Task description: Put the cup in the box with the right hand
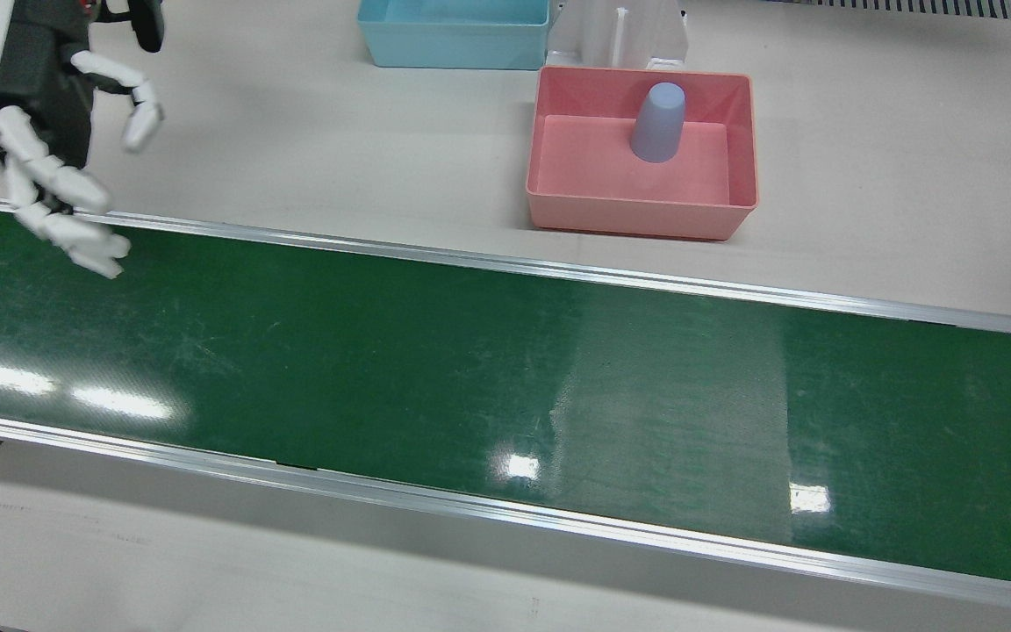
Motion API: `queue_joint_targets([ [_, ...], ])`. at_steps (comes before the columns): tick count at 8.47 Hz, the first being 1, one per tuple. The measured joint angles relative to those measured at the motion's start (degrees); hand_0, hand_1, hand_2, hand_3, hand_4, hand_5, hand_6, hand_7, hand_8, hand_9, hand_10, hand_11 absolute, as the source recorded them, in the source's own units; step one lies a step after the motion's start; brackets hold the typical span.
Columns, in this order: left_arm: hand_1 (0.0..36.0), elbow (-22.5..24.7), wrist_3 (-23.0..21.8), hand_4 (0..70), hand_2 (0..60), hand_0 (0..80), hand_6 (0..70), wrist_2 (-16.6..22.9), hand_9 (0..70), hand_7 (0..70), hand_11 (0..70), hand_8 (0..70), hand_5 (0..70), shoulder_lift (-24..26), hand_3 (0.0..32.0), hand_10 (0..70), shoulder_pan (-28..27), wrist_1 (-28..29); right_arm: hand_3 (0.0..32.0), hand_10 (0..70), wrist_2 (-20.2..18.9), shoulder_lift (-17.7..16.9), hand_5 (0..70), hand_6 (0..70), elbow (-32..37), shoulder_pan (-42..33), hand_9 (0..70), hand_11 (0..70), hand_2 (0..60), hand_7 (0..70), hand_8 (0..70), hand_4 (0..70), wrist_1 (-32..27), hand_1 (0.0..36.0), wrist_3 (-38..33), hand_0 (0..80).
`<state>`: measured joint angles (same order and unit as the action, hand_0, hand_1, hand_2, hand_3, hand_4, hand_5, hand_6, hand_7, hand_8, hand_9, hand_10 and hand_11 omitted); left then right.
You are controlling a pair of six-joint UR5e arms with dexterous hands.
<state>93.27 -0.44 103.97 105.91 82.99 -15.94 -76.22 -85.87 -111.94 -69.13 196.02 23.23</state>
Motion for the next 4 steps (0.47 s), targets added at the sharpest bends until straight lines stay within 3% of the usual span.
queue_joint_targets([
  [1,0.0,0.03,0.00,0.0,0.0,0.0,0.0,0.00,0.0,0.0,0.0,0.0,0.0,0.00,0.0,0.0,-0.01,-0.03,0.0,1.2,-2.18,-0.28,7.2,2.2,6.31,-2.37,3.2,4.4,0.0,0.0,0.9,3.3,-6.61,15.5,-0.55,61.8],
  [2,0.0,0.06,0.00,0.0,0.0,0.0,0.0,0.00,0.0,0.0,0.0,0.0,0.0,0.03,0.0,0.0,-0.02,-0.05,0.0,0.0,-3.29,-1.52,6.5,0.7,9.21,-3.35,0.9,0.7,0.0,0.0,0.0,0.4,-10.35,18.9,-1.11,56.2],
  [3,0.0,0.06,0.00,0.0,0.0,0.0,0.0,0.00,0.0,0.0,0.0,0.0,0.0,0.02,0.0,0.0,-0.02,-0.06,0.0,0.0,-3.79,-2.68,6.4,0.0,10.44,-3.68,0.0,0.0,0.0,0.0,0.0,0.4,-11.77,15.7,-1.49,59.3],
  [4,0.0,0.04,0.00,0.0,0.0,0.0,0.0,0.00,0.0,0.0,0.0,0.0,0.0,0.02,0.0,0.0,-0.02,-0.06,0.0,0.0,-4.06,-3.71,6.6,0.0,11.11,-3.79,0.0,0.0,0.0,0.0,0.0,0.0,-12.30,15.8,-1.82,59.9],
])
